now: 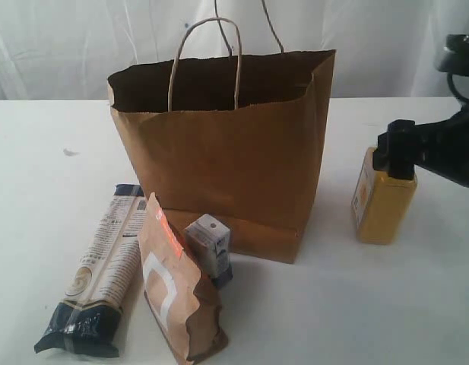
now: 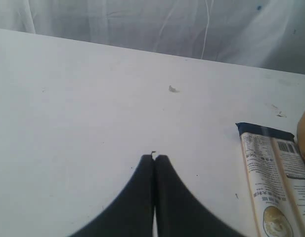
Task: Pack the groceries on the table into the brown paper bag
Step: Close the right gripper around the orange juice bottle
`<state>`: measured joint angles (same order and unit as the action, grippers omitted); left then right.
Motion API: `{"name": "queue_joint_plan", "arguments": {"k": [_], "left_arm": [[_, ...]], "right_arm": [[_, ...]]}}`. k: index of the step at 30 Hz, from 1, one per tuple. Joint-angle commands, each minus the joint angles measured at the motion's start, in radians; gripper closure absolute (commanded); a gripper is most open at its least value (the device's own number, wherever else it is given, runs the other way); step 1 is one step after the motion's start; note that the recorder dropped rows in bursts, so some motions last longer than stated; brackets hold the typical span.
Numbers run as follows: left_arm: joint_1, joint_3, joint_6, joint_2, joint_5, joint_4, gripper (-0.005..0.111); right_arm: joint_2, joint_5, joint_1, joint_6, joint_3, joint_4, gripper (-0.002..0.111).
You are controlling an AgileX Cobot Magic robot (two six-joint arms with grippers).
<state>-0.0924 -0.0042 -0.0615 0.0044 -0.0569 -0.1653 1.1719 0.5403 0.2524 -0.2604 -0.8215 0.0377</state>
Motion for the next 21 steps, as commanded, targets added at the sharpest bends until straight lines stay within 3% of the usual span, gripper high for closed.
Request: {"name": "queue_joint_plan", "arguments": {"k": [1,21], "left_arm": [[0.007,0.004,-0.003,-0.004,0.003,-0.001,0.107],[0.007,0.004,-0.003,-0.004,0.003,-0.001,0.107]], "right_arm": [[0.066,-0.019,-0.004,0.016,-0.049,-0.001,0.022],[0.35,-0.098,-0.045,0.057,-0.145,0.092,0.022]]}}
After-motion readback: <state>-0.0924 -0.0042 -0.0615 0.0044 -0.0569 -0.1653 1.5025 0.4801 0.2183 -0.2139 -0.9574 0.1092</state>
